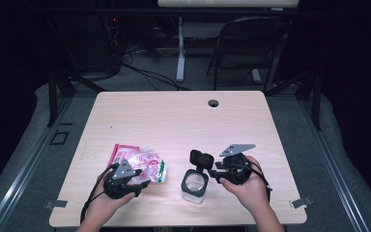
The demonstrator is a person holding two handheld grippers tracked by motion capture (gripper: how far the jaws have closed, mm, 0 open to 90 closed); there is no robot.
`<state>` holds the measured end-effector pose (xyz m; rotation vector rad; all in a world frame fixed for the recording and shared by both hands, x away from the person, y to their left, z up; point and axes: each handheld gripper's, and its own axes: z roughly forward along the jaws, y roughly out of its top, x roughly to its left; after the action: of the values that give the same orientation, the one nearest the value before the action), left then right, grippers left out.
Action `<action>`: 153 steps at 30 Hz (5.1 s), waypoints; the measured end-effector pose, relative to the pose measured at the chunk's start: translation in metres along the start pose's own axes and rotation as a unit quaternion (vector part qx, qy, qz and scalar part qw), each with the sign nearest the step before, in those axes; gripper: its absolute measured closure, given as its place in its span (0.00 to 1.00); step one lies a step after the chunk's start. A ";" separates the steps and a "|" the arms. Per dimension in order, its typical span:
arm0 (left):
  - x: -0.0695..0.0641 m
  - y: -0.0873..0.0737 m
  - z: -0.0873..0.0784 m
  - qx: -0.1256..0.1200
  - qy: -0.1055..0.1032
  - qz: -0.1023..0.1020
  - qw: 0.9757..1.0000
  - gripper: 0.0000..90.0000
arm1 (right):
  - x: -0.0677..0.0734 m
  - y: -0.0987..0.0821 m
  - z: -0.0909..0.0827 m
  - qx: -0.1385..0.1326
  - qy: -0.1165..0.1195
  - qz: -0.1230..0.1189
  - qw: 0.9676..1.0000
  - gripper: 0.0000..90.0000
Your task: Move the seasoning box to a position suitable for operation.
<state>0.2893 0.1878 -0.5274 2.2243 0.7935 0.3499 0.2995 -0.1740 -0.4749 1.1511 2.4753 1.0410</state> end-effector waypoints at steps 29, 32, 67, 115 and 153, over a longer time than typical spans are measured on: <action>-0.002 -0.018 0.026 0.050 0.082 0.033 0.995 0.22 | -0.005 -0.001 -0.004 -0.012 -0.005 0.012 1.000 0.63; -0.004 -0.019 0.031 0.055 0.092 0.045 0.993 0.20 | -0.006 -0.001 -0.004 -0.010 -0.006 0.011 1.000 0.63; 0.007 -0.013 0.050 0.016 0.121 0.018 0.992 0.47 | -0.009 -0.022 -0.022 -0.024 -0.027 0.038 0.999 0.61; 0.019 -0.009 0.037 -0.009 0.088 -0.037 0.995 1.00 | -0.010 -0.027 -0.023 -0.021 -0.026 0.047 0.998 0.59; 0.057 0.016 -0.027 -0.025 0.099 -0.060 0.993 1.00 | -0.008 -0.026 -0.015 -0.014 -0.017 0.047 0.999 0.59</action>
<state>0.3277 0.2307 -0.4964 2.1049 1.0084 0.5318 0.2820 -0.1992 -0.4824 1.2780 2.3939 1.0671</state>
